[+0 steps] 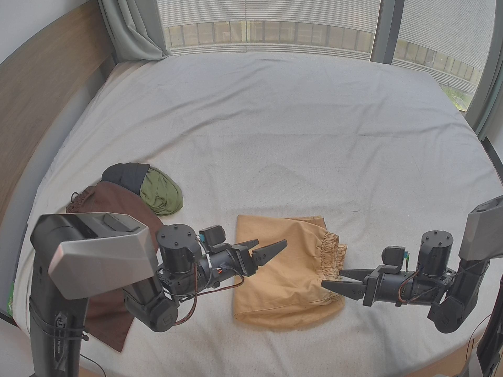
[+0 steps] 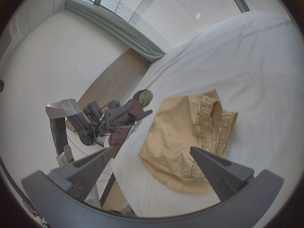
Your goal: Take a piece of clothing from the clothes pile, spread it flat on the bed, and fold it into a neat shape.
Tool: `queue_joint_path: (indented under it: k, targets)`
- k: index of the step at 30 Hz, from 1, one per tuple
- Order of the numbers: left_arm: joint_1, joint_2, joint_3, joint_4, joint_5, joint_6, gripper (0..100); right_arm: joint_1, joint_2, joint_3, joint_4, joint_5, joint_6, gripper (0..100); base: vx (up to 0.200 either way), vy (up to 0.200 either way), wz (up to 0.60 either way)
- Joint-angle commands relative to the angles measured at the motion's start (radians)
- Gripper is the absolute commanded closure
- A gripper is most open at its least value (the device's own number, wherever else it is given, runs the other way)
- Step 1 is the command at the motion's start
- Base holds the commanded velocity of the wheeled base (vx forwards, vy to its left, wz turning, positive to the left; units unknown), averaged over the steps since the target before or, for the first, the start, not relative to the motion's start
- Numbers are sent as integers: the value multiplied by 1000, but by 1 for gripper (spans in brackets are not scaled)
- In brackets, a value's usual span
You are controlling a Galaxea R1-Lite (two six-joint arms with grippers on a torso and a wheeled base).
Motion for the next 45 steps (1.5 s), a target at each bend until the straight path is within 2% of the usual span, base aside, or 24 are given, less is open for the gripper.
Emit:
queue_joint_path:
  k: [1, 7, 10, 11, 14, 20, 25, 32, 36, 41, 45]
  targets:
    - [38, -103, 60, 1, -5, 8, 0, 18, 69, 9, -2, 0, 1, 0, 0, 0, 0]
    - [95, -170, 200, 0, -76, 46, 0, 30, 130, 21, -3, 0, -8, 0, 0, 0, 0]
    - [145, -229, 298, -2, -175, 110, 0, 30, 166, 20, -5, 0, -24, 0, 0, 0, 0]
    - [150, -233, 306, -2, -185, 117, 0, 28, 169, 20, -3, 0, -25, 0, 0, 0, 0]
    - [205, -285, 383, 0, -272, 207, 0, 27, 193, 17, -5, 1, -37, 0, 0, 0, 0]
    - [276, -302, 445, 0, -341, 324, 0, 16, 262, 6, -5, 1, -93, 0, 0, 0, 0]
    - [322, -305, 447, 0, -369, 400, 0, 11, 296, -9, -6, 0, -111, 0, 0, 0, 0]
    - [329, -304, 449, 0, -375, 411, 0, 13, 301, -11, -6, 0, -111, 0, 0, 0, 0]
    - [317, -293, 472, 0, -375, 437, 0, 25, 170, -6, -5, 0, -109, 0, 0, 0, 0]
    - [317, -287, 467, 0, -376, 480, 0, 19, 20, -29, -3, 0, -42, 0, 0, 0, 0]
    - [314, -287, 467, 0, -375, 482, 0, 13, 8, -63, -5, 0, 7, 0, 0, 0, 0]
